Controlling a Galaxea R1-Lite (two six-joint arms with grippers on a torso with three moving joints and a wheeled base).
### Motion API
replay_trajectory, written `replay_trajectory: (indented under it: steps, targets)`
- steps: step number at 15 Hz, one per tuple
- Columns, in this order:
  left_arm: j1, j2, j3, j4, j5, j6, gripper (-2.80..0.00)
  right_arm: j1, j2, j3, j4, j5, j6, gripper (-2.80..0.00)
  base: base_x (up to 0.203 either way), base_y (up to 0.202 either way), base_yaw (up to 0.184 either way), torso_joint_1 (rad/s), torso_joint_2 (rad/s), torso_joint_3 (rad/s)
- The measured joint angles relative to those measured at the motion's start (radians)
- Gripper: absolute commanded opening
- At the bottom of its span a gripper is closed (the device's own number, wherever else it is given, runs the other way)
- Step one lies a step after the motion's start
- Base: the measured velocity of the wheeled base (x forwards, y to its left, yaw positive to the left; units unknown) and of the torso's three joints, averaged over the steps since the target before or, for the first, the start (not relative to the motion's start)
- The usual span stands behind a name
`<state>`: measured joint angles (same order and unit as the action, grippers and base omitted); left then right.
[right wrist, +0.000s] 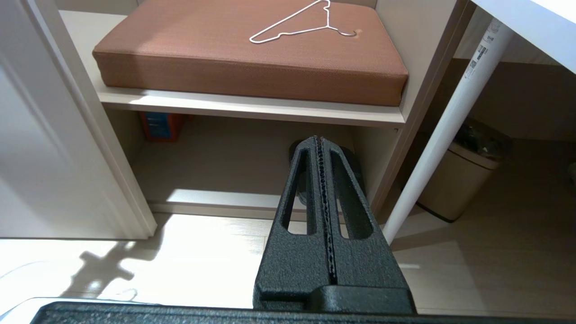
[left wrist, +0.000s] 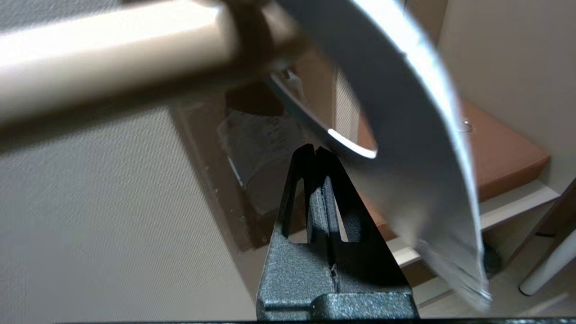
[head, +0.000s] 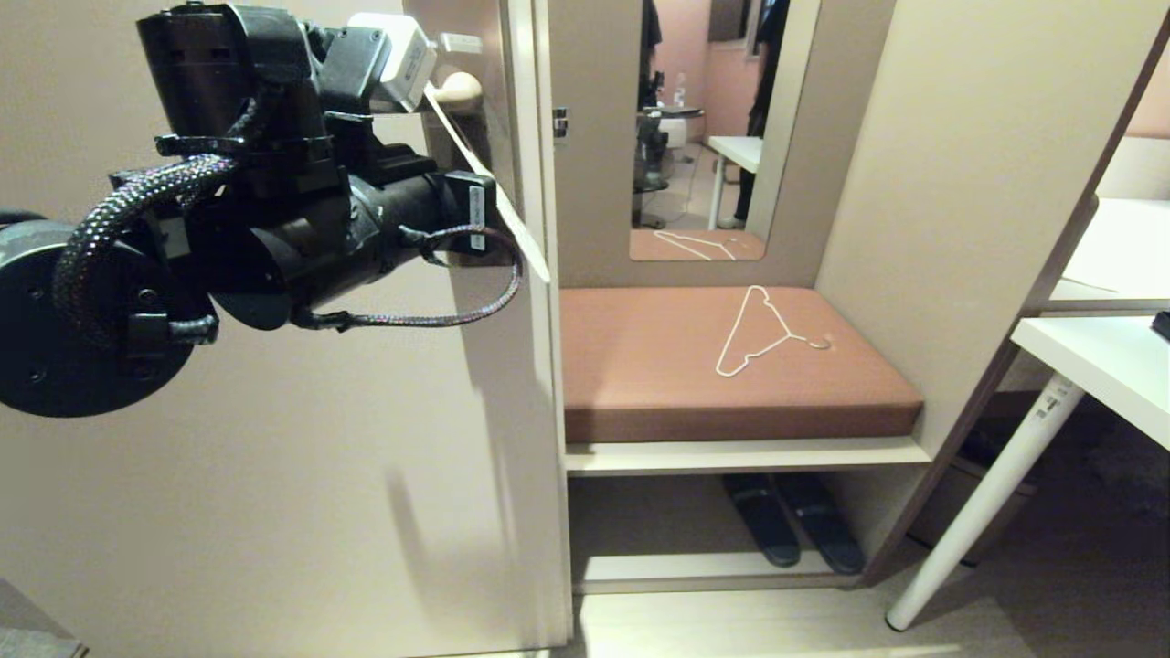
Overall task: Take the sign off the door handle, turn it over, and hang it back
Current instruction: Hang the sign back with the other side facing out
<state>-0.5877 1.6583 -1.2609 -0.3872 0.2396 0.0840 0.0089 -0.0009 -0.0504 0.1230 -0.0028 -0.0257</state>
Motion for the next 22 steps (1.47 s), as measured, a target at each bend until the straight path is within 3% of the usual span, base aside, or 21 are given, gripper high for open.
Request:
replay_trajectory:
  steps: [6, 22]
  targets:
    - [0.000, -0.064, 0.063, -0.002, 0.004, 0.001, -2.80, 0.000, 0.000, 0.000, 0.000, 0.000, 0.000, -2.80, 0.000, 0.000, 0.000, 0.000, 0.00, 0.000]
    - [-0.014, -0.052, 0.012, -0.003, 0.000, 0.018, -2.80, 0.000, 0.000, 0.000, 0.000, 0.000, 0.000, -2.80, 0.000, 0.000, 0.000, 0.000, 0.00, 0.000]
